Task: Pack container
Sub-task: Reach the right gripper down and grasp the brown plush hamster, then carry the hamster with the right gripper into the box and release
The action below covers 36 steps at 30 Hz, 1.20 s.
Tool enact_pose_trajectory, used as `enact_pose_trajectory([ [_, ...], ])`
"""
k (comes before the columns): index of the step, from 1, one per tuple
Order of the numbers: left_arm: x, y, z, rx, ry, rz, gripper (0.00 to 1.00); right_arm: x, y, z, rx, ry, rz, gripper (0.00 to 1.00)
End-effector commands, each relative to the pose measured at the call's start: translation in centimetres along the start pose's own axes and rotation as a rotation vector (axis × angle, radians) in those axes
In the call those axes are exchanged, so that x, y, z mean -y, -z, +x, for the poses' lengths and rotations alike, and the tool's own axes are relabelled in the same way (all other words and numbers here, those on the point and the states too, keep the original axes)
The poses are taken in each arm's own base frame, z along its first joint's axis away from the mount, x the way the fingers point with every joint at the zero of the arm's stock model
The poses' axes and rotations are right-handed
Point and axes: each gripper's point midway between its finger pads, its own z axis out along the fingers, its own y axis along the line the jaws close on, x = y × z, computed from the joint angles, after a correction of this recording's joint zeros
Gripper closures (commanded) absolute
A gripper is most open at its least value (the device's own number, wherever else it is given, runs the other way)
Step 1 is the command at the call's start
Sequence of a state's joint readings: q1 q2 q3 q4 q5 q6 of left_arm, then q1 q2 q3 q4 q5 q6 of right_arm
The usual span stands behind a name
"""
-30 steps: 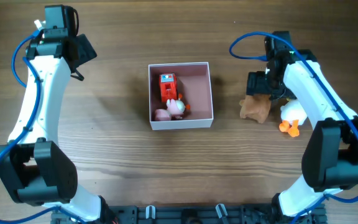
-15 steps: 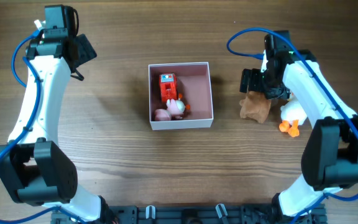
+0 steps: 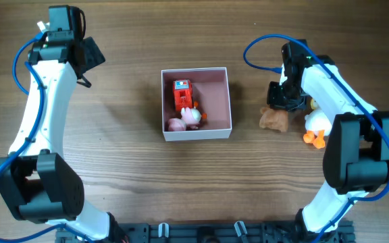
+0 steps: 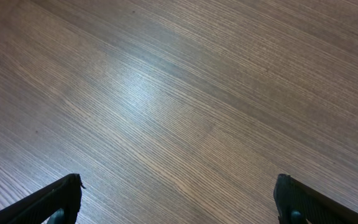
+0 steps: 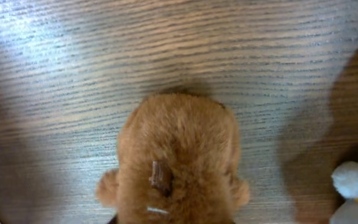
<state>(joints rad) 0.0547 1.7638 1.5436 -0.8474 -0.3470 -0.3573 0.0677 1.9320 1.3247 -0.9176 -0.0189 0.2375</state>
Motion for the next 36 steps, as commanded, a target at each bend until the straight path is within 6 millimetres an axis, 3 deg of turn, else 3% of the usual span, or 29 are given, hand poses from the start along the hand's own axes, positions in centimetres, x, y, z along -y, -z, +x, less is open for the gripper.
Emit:
enact_pose_trajectory([
  [1,-0.3,-0.4,0.2,-0.005,-0.009,-0.014,0.0,-0.3,1.5,-1.1,0.013,0.011,-0.001,0.9],
  [4,-0.3,-0.4,0.2,-0.005,-0.009,-0.014,0.0,-1.3,5.2,-3.4,0.075,0.052,-0.016,0.9],
  [8,-0.3,-0.4,0.2,-0.005,-0.009,-0.014,0.0,-4.5,11.4,-5.7,0.172,0.175,-0.08,0.89],
  [10,-0.3,-0.4,0.2,-0.005,-0.009,-0.014,0.0,-7.6,14.6,-5.9,0.222,0.249,-0.138,0.89],
  [13,-0.3,-0.4,0.2,-0.005,-0.009,-0.014,0.0,-12.2,16.9,-5.1,0.259,0.339,-0.231,0.89],
  [18,-0.3,-0.4,0.2,-0.005,-0.009,-0.014,0.0,-18.9,17.1,-1.6,0.266,0.533,-0.269,0.95],
  [24,-0.3,-0.4,0.2,-0.005,-0.009,-0.014,0.0,-23.5,16.6,-1.2,0.403,0.666,-0.186,0.94],
  [29,-0.3,-0.4,0.2,-0.005,-0.009,-0.014,0.0,-24.1,15.5,-2.9,0.492,0.658,-0.139,0.9],
  [31,-0.3,-0.4,0.2,-0.005,-0.009,-0.014,0.0,-24.2,14.7,-2.9,0.494,0.656,-0.14,0.96],
  [36,-0.3,-0.4,0.2,-0.005,-0.009,-0.014,0.0,-23.6,11.9,-2.5,0.464,0.66,-0.118,0.96],
])
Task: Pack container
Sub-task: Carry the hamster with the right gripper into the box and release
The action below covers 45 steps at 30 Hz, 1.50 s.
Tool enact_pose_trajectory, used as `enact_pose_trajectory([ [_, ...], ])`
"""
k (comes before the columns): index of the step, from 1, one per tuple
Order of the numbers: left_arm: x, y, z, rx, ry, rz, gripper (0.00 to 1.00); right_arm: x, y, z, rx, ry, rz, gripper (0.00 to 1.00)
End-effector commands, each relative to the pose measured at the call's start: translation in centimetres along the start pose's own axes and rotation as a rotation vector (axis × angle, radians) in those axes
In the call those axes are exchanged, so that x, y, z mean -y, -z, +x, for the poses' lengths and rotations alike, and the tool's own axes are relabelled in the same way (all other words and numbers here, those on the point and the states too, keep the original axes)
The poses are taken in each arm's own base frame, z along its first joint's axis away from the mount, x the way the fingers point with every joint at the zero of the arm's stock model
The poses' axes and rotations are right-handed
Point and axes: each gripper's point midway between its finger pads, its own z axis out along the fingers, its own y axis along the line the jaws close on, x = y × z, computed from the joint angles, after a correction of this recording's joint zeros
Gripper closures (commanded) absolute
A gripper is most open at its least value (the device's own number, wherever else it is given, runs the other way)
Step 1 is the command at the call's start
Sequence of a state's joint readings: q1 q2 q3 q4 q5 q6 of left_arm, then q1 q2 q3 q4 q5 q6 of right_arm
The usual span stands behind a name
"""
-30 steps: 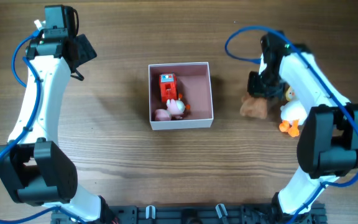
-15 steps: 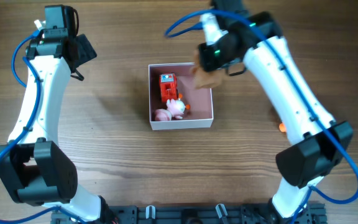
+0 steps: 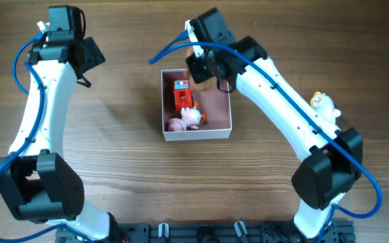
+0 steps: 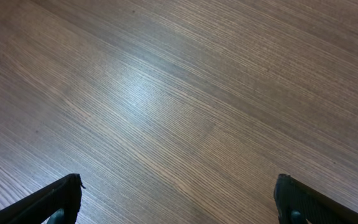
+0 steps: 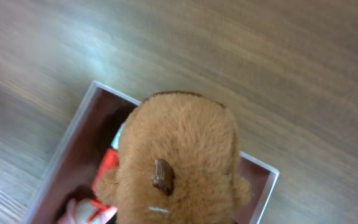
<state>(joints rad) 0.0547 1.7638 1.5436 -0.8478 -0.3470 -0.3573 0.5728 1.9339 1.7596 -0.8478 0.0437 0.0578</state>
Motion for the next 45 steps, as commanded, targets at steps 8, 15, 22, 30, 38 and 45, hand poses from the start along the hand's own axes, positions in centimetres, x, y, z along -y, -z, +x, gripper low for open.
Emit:
enact_pose_trajectory([
  [8,-0.3,-0.4,0.2,-0.005,-0.009,-0.014,0.0,1.0,-2.5,2.3,-0.04,0.063,0.055,0.96],
  [15,-0.3,-0.3,0.2,-0.005,-0.009,-0.014,0.0,1.2,-4.7,3.8,-0.037,0.114,0.07,0.96],
  [22,-0.3,-0.4,0.2,-0.005,-0.009,-0.014,0.0,1.4,-4.9,4.2,-0.048,0.113,0.071,0.96],
  [30,-0.3,-0.4,0.2,-0.005,-0.009,-0.014,0.0,1.4,-5.0,3.5,-0.017,0.143,0.071,0.96],
  [38,-0.3,-0.4,0.2,-0.005,-0.009,-0.014,0.0,1.4,-6.6,4.6,-0.057,0.163,0.07,0.96],
  [45,-0.3,-0.4,0.2,-0.005,-0.009,-0.014,0.0,1.4,-6.8,5.2,-0.082,0.165,0.069,0.42],
])
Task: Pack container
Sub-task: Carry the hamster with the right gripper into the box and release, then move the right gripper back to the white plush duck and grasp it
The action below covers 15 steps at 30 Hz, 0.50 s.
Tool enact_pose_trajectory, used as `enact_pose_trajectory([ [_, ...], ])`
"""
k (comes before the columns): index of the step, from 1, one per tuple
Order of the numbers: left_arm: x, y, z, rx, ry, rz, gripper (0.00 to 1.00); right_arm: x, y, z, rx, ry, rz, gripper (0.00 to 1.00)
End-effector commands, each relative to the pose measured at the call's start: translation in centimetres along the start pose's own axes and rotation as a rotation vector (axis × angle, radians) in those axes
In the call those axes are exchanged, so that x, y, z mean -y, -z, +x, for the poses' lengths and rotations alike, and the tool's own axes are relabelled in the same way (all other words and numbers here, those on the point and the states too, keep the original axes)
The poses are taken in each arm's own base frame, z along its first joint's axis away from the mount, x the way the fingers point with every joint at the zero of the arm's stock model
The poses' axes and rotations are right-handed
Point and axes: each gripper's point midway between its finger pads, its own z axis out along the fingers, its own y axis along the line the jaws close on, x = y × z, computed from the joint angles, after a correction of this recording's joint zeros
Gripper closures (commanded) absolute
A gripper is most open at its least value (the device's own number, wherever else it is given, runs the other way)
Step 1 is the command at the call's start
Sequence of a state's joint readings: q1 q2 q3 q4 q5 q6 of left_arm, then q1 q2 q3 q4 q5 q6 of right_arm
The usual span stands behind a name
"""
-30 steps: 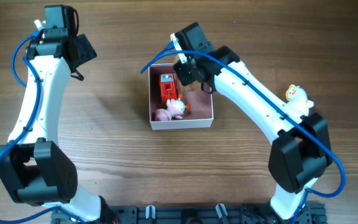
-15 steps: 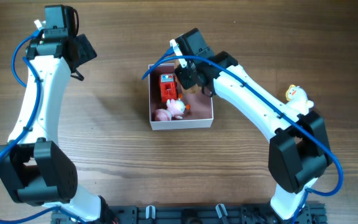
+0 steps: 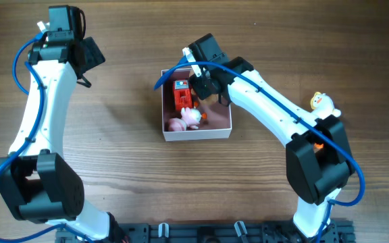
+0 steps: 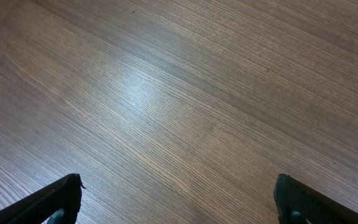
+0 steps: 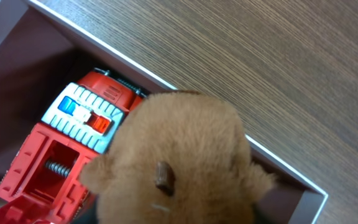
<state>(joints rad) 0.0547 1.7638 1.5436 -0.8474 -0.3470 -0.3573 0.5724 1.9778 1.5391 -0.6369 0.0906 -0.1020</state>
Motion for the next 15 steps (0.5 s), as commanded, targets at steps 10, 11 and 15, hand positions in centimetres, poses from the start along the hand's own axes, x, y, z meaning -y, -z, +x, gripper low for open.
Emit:
enact_pose_trajectory([
  [10,-0.3,-0.4,0.2,-0.005,-0.009,-0.014,0.0,1.6,3.8,-1.1,0.051,-0.009,0.061,0.28],
  [11,-0.3,-0.4,0.2,-0.005,-0.009,-0.014,0.0,2.0,4.4,-1.4,0.062,-0.011,0.078,0.27],
  [15,-0.3,-0.4,0.2,-0.005,-0.009,-0.014,0.0,3.7,7.0,-1.9,0.099,-0.025,0.154,0.24],
])
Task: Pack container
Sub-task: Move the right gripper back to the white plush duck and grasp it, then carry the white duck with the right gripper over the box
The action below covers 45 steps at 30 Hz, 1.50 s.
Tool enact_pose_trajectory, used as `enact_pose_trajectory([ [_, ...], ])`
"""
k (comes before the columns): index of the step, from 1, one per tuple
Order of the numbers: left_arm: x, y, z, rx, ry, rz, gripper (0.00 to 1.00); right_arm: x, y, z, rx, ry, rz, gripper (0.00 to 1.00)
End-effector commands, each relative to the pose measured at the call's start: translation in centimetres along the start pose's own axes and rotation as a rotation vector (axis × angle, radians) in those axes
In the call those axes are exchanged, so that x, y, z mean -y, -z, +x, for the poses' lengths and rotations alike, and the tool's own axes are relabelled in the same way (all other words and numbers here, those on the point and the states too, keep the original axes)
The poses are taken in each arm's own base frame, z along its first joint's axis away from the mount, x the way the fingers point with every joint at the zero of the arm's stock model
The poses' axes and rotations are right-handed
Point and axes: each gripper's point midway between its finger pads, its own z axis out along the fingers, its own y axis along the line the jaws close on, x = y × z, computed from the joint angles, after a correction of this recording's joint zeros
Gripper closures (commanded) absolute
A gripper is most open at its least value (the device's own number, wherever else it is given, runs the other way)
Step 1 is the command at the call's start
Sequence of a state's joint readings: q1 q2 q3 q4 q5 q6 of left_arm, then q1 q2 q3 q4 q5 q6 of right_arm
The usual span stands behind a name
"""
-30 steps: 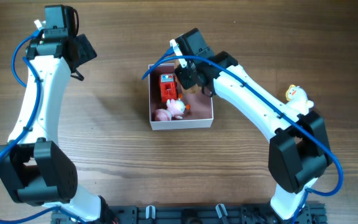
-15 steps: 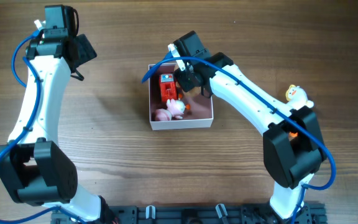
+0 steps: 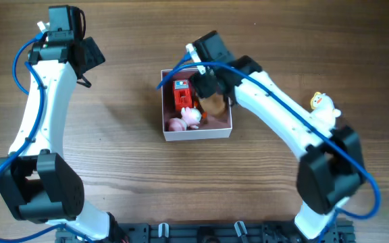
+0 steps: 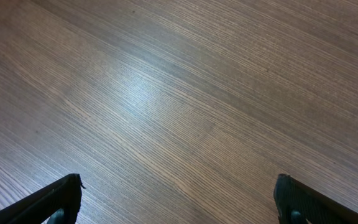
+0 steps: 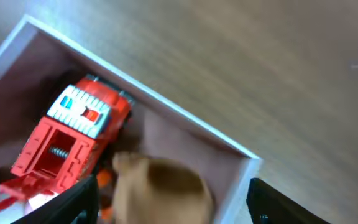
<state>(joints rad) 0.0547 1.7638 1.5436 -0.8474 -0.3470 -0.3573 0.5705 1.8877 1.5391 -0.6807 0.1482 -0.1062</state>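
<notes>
The white box (image 3: 221, 129) sits mid-table and holds a red toy truck (image 3: 182, 93), a pink pig toy (image 3: 189, 117) and a brown plush (image 3: 214, 103). The plush lies in the box's right half beside the truck. My right gripper (image 3: 211, 86) hovers just over it, open. In the right wrist view the blurred plush (image 5: 160, 186) lies below the spread fingers, next to the truck (image 5: 73, 140), and the gripper (image 5: 173, 210) holds nothing. My left gripper (image 4: 179, 205) is open over bare wood at the far left (image 3: 86, 54).
A white duck toy (image 3: 321, 102) with orange feet stands on the table to the right of the box, partly behind my right arm. The box's far wall (image 5: 185, 121) runs close under my right gripper.
My right gripper was shut on the brown plush low inside the box. Now it is open and a little higher, and the plush lies loose in the box.
My right gripper first held the brown plush on the table right of the box, beside the duck. Then it held the plush over the box's far edge, then low inside by the truck. Now the plush rests in the box. The left arm stayed put.
</notes>
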Motion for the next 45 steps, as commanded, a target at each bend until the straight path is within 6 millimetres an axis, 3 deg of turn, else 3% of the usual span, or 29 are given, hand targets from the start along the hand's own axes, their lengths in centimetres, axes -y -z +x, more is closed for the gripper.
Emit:
enact_pose_trajectory([
  [1,-0.3,-0.4,0.2,-0.005,-0.009,-0.014,0.0,2.9,4.0,-1.4,0.071,-0.026,0.111,0.23],
  [5,-0.3,-0.4,0.2,-0.005,-0.009,-0.014,0.0,3.1,6.0,-0.8,0.06,-0.03,0.11,0.18],
  [10,-0.3,-0.4,0.2,-0.005,-0.009,-0.014,0.0,2.5,6.1,2.5,-0.069,-0.111,0.082,0.14],
  [14,-0.3,-0.4,0.2,-0.005,-0.009,-0.014,0.0,3.2,6.3,4.4,-0.13,-0.309,0.101,0.14],
  [18,-0.3,-0.4,0.2,-0.005,-0.009,-0.014,0.0,6.5,6.8,7.4,-0.221,-0.467,0.153,0.14],
  [22,-0.3,-0.4,0.2,-0.005,-0.009,-0.014,0.0,11.6,8.0,12.9,-0.383,-0.661,0.236,0.13],
  [26,-0.3,-0.4,0.2,-0.005,-0.009,-0.014,0.0,16.0,8.6,15.8,-0.421,-0.798,0.292,0.01],
  [28,-0.3,-0.4,0.2,-0.005,-0.009,-0.014,0.0,18.2,8.9,17.7,-0.443,-0.872,0.322,0.01],
  [32,-0.3,-0.4,0.2,-0.005,-0.009,-0.014,0.0,20.4,8.9,21.0,-0.489,-0.931,0.342,0.0],
  [38,-0.3,-0.4,0.2,-0.005,-0.009,-0.014,0.0,20.8,6.1,25.7,-0.517,-1.03,0.331,0.0],
  [41,-0.3,-0.4,0.2,-0.005,-0.009,-0.014,0.0,19.5,4.4,27.9,-0.54,-1.064,0.293,0.0],
  [45,-0.3,-0.4,0.2,-0.005,-0.009,-0.014,0.0,17.7,3.2,29.3,-0.567,-1.076,0.245,0.03],
])
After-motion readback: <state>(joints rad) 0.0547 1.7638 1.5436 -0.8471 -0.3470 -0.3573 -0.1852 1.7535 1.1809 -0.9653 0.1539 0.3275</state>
